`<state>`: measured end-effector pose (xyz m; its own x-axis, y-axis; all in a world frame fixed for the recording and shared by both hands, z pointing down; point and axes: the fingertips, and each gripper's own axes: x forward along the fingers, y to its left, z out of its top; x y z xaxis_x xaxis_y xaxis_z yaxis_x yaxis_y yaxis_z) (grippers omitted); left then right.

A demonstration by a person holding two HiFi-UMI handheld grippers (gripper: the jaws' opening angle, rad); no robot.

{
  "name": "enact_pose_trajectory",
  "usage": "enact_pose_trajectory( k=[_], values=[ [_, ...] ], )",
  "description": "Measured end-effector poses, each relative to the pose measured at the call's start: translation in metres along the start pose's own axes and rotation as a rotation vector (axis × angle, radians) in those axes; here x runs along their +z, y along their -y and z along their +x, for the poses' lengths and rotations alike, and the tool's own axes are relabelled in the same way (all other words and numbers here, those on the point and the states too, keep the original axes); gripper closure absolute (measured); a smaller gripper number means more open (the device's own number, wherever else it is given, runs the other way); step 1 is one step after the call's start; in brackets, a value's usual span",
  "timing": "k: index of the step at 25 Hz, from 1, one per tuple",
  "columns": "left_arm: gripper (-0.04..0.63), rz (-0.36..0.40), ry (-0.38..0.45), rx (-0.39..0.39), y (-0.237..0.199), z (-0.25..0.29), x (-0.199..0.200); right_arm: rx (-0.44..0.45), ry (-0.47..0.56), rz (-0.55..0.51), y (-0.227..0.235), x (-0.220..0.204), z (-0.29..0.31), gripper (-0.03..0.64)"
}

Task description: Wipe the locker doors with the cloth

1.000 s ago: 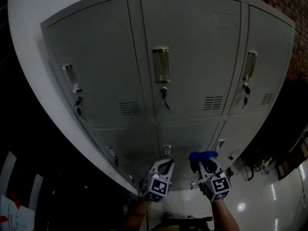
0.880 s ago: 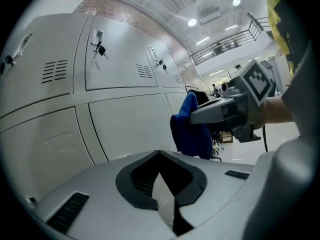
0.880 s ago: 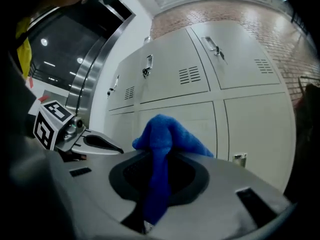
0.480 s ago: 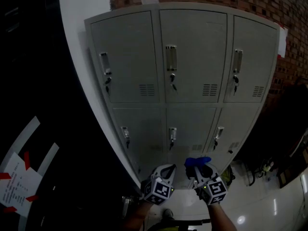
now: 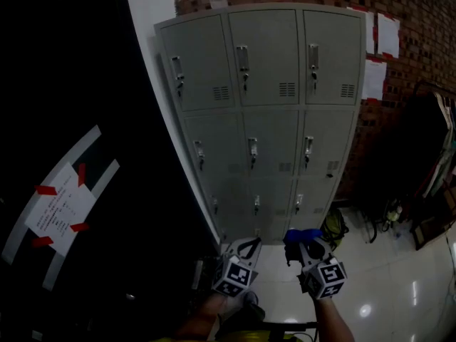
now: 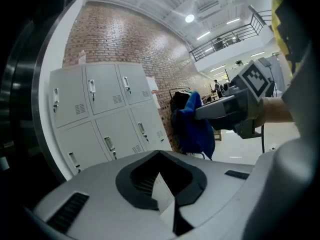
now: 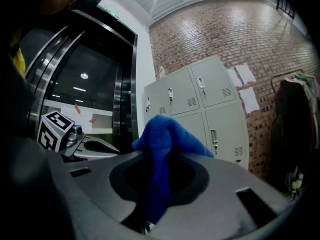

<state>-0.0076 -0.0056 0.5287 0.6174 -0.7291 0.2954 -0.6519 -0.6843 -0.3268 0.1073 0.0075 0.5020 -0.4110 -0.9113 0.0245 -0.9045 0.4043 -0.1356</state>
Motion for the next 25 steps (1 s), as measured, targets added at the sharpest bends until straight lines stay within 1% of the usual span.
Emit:
enact_pose_trajectory(
  k=[2, 4, 7, 9, 12, 16, 19, 21, 25],
  values=[
    [0.593, 0.021, 0.021, 0.005, 0.019, -0.028, 0.007, -0.026, 0.007, 0.015, -0.009, -0.002, -0.032, 0.552],
    [0.594, 0.042, 0.024, 0.0, 0.034, -0.049, 0.009, -0.042, 0.019, 0.039, -0.019, -0.002, -0.055, 0.552],
    [0.594, 0.065, 0.02, 0.019, 0.043, -0.079, 0.011, -0.057, 0.026, 0.024, -0.037, 0.002, -0.08, 0.552],
    [0.594, 0.063, 0.028, 0.009, 0.05, -0.094, 0.008, -0.066, 0.032, 0.013, -0.049, 0.003, -0.093, 0.552],
    [0.592, 0.062, 0.027, -0.011, 0.058, -0.116, 0.001, -0.078, 0.032, 0.028, -0.068, 0.0, -0.107, 0.552],
    [0.594, 0.037, 0.005, 0.001, 0.06, -0.151, -0.012, -0.075, 0.019, 0.032, -0.095, -0.003, -0.121, 0.552],
    [0.594, 0.023, 0.013, 0.006, 0.061, -0.17, -0.021, -0.064, 0.017, 0.038, -0.115, -0.007, -0.125, 0.552],
    [0.594, 0.017, 0.003, 0.007, 0.064, -0.182, -0.028, -0.056, 0.008, 0.031, -0.131, -0.011, -0.133, 0.552],
    [0.594, 0.008, -0.017, 0.023, 0.073, -0.203, -0.027, -0.045, -0.01, 0.04, -0.146, -0.015, -0.15, 0.552]
  ],
)
